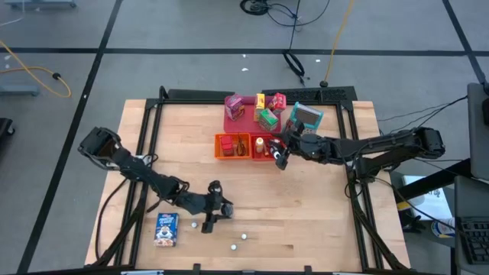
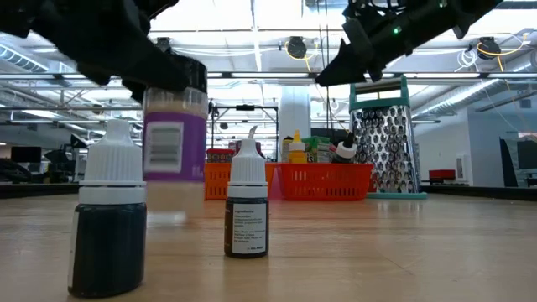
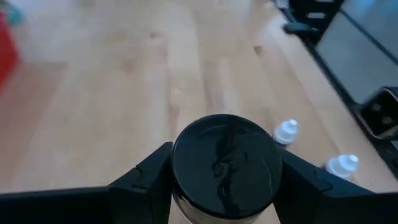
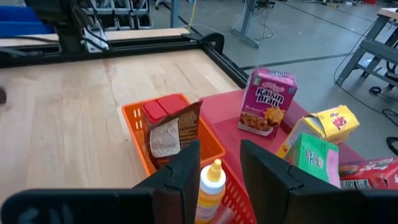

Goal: Pick & Place Kitchen Items
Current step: Put the violet seasoning bottle into the orange bin, then put the brown food coloring bottle into the red bin

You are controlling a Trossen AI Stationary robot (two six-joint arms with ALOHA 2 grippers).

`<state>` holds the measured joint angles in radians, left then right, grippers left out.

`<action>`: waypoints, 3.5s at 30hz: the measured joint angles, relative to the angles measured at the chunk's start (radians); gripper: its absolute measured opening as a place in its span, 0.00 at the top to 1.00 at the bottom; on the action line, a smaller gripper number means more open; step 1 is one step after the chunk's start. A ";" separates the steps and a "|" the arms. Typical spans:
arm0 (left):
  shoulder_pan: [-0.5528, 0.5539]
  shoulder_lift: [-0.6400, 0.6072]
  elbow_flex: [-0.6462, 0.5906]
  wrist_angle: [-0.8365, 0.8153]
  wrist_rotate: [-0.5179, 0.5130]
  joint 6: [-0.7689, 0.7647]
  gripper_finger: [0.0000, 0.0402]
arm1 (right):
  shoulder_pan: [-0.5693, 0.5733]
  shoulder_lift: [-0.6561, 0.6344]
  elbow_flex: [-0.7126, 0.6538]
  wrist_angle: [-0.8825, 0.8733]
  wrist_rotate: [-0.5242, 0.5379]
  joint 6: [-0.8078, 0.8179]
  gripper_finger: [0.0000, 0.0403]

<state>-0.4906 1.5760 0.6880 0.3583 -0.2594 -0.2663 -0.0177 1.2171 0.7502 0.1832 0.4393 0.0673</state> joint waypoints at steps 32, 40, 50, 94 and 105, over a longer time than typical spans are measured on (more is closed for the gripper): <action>0.331 -0.479 0.001 -0.574 -0.421 -0.035 0.48 | 0.000 0.000 -0.018 0.096 0.000 -0.004 0.74; 0.444 -0.462 0.001 -0.597 -0.340 -0.034 0.49 | 0.000 0.000 -0.018 0.096 0.000 -0.004 0.74; 0.546 -0.422 0.000 -0.589 -0.271 -0.017 0.49 | 0.000 0.000 -0.018 0.096 0.000 -0.004 0.74; 0.704 -0.173 0.001 -0.250 -0.009 0.089 0.21 | 0.000 0.001 -0.018 0.089 0.000 -0.008 0.74; 0.684 -0.244 0.002 -0.284 -0.011 0.180 0.20 | 0.000 0.001 -0.018 0.089 -0.048 0.005 0.74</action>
<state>0.1932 1.3318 0.6896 0.0740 -0.2707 -0.0866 -0.0181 1.2179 0.7319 0.2718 0.3917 0.0720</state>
